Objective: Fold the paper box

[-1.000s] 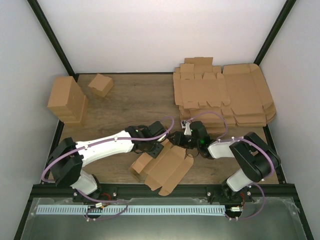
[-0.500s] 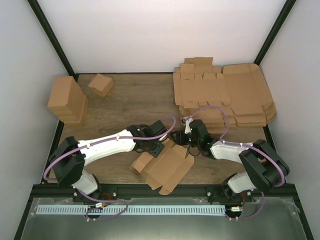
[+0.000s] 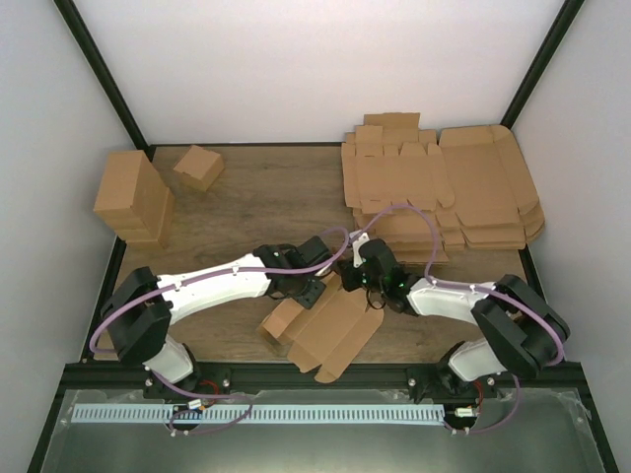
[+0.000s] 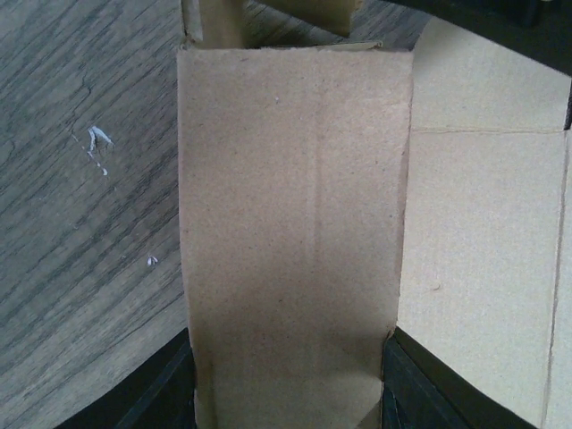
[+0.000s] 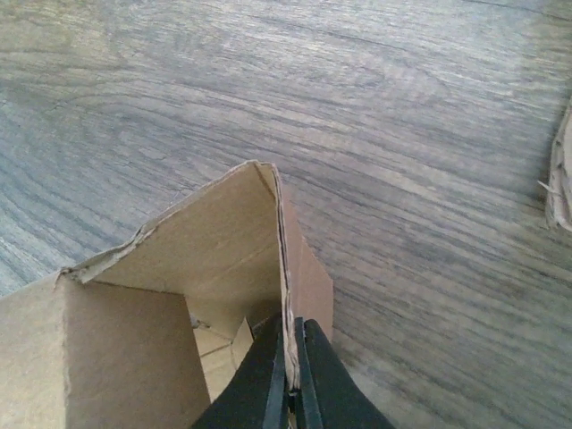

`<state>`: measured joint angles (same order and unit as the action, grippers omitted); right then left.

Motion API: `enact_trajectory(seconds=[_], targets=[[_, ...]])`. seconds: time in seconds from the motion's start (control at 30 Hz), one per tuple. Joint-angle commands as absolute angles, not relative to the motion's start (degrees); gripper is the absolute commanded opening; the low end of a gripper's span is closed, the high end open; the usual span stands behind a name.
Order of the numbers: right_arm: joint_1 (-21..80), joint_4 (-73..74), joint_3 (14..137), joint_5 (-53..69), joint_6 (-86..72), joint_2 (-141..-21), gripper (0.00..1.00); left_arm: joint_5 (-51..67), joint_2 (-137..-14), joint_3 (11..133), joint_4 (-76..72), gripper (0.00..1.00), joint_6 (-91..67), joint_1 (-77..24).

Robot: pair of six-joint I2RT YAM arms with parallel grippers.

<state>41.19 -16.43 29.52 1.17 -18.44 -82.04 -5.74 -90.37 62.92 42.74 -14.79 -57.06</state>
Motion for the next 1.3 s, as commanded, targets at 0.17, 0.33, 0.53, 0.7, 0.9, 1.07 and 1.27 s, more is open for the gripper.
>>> enact_trajectory(seconds=[0.17,0.33,0.53,0.7,0.9,1.07,1.27], targets=[[43.0,-6.1,31.4,-1.9,-20.9,-72.2,0.01,-6.3,-92.1,64.3,43.6,0.5,-15.3,-57.4],[43.3,-3.2,30.7,0.4,-24.3,-71.0,0.01,-6.0,-92.3,64.8,43.7,0.5,-15.5,-57.4],[44.5,-5.0,28.4,4.1,-30.5,-69.1,0.01,-5.2,-92.5,65.2,43.8,0.5,-16.2,-57.3],[44.6,-3.8,28.7,4.0,-33.4,-69.6,0.01,-4.9,-92.7,65.5,43.9,0.5,-16.2,-57.4],[47.4,-6.8,26.1,4.6,-37.3,-70.0,0.02,-4.7,-93.9,66.2,44.5,0.5,-16.2,-57.6],[49.8,-10.7,24.0,4.8,-38.7,-68.7,0.02,-4.6,-94.4,67.1,44.7,0.5,-16.9,-58.1],[50.0,-17.7,19.6,7.4,-38.6,-66.6,0.1,-3.6,-94.3,67.4,43.9,0.5,-16.8,-58.2]])
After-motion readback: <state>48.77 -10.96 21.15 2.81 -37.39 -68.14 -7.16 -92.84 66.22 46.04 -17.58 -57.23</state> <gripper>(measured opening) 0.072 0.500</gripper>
